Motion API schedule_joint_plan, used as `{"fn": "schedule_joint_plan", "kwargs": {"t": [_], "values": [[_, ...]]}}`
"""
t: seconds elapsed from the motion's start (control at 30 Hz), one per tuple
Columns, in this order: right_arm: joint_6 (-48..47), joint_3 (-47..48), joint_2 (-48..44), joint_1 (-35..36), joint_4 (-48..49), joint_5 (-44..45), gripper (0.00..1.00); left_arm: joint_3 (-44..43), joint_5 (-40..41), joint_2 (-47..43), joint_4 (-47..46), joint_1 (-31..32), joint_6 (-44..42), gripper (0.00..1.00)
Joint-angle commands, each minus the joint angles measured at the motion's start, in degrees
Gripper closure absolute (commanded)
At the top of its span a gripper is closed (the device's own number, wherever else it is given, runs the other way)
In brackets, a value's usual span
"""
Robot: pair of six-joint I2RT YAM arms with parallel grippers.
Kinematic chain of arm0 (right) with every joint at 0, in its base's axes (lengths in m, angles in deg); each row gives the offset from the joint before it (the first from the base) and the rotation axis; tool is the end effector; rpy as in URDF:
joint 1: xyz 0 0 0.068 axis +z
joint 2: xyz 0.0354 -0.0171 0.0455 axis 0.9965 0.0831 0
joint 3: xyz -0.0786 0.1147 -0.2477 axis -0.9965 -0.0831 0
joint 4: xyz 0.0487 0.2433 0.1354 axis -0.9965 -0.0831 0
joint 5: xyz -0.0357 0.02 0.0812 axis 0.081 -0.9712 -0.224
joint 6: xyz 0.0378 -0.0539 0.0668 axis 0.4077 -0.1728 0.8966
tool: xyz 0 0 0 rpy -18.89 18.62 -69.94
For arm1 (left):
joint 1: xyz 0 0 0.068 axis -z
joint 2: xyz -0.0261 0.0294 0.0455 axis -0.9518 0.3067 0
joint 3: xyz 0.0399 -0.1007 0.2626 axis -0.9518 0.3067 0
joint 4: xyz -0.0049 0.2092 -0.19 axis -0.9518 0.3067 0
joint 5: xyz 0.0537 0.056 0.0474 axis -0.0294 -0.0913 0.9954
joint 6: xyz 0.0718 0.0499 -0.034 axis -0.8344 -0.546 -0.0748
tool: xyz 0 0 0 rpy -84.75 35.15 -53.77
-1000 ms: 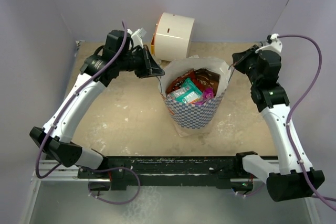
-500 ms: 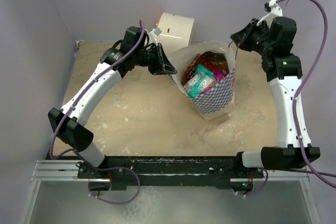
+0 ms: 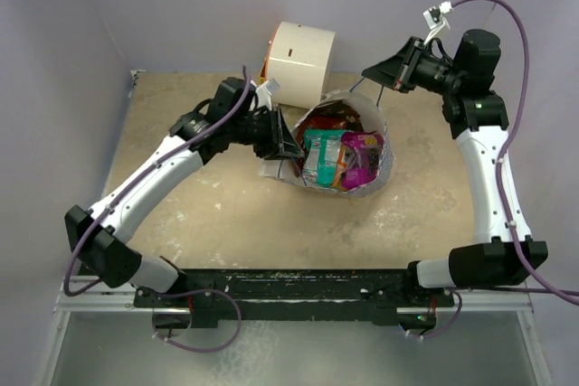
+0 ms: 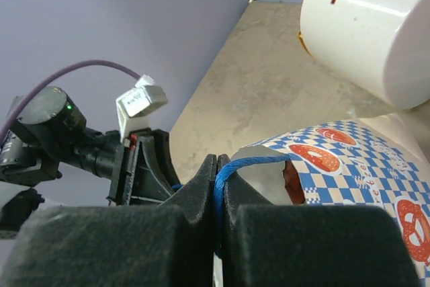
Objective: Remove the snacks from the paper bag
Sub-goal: Adjust the paper bag at the center of the board, then take out the snack from the paper bag.
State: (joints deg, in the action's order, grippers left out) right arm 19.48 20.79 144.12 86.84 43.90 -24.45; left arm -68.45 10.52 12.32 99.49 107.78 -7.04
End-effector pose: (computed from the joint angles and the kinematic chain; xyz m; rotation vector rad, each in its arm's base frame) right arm 0.3460 0.0721 0.5044 -0.1829 1.7171 1.1469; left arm 0.2849 -0.2538 0.3549 -0.0318 2.5086 -1.2931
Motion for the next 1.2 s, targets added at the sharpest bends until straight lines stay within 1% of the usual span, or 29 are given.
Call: {"fn": "schedule_joint_plan", "kwargs": {"t": [0.0,0.03,0.1,0.17,0.23,0.3,0.37,0.43,0.5,0.57,0.67,0.73,0.77,0.83,0.93,1.0,1.1,1.13,1.17], "values": [[5.78,-1.75,-6.07,0.41,9.69,-5.46,1.00,-1.20,6.26,-7.53,3.19,-0.40,-3.79,0.65],[6.73,-2.37,-6.52,0.41,10.59,-5.67,1.00,-1.41,7.84,-8.70,4.51,-0.39,-4.64,0.55],[6.64,-2.23,-6.94,0.41,10.06,-5.25,1.00,-3.20,11.81,-10.81,8.44,-0.39,-6.96,0.32],[6.43,-1.86,-6.63,0.41,9.09,-4.89,1.00,-6.26,15.65,-12.52,12.55,-0.44,-9.70,0.17],[6.75,-1.73,-6.32,0.49,8.89,-4.42,1.00,-9.27,17.11,-13.97,13.03,-0.26,-13.08,0.08],[7.85,-2.05,-6.22,0.66,8.76,-2.94,1.00,-11.91,16.56,-14.54,12.00,0.16,-16.28,0.07],[9.25,-2.08,-6.01,0.70,8.50,-1.47,1.00,-14.63,16.55,-13.73,11.03,1.81,-19.55,0.08],[10.89,-1.27,-5.12,0.76,7.58,-1.02,1.00,-16.54,17.25,-12.16,10.24,4.33,-22.06,0.10],[11.33,1.33,-3.38,0.85,2.90,0.00,1.00,-17.26,18.16,-10.20,8.31,7.20,-24.32,0.15],[11.07,2.96,-2.12,0.96,-0.66,-0.66,1.00,-16.84,20.78,-8.46,4.86,10.98,-27.42,0.26],[9.55,4.05,-1.72,1.00,-5.47,1.35,1.00,-18.13,29.05,-4.43,1.46,17.40,-33.00,0.41],[9.73,4.30,-1.55,1.03,-5.95,2.00,1.00,-19.65,33.95,-0.93,-0.61,21.29,-38.01,0.48],[10.27,4.26,-1.32,1.05,-5.41,1.53,1.00,-20.15,36.79,1.01,-1.14,22.67,-40.42,0.55],[11.25,4.30,-1.13,1.03,-4.93,1.36,1.00,-21.20,42.61,4.64,-1.79,23.63,-42.96,0.66],[10.50,5.17,-0.57,1.03,-6.05,1.77,1.00,-18.09,43.83,7.14,-9.30,23.64,-50.99,0.75],[9.76,5.61,0.03,1.03,-7.03,1.49,1.00,-14.41,45.75,7.71,-15.34,23.58,-56.50,0.76],[8.30,6.77,0.89,1.03,-9.16,1.83,1.00,-5.95,46.46,6.89,-27.35,22.61,-65.14,0.73],[8.31,6.86,0.96,1.03,-9.30,1.85,1.00,-4.14,44.70,6.48,-30.32,21.59,-66.03,0.69],[8.36,6.95,1.00,1.03,-9.23,1.95,1.00,-2.90,41.53,6.40,-32.02,20.04,-66.73,0.64]]}}
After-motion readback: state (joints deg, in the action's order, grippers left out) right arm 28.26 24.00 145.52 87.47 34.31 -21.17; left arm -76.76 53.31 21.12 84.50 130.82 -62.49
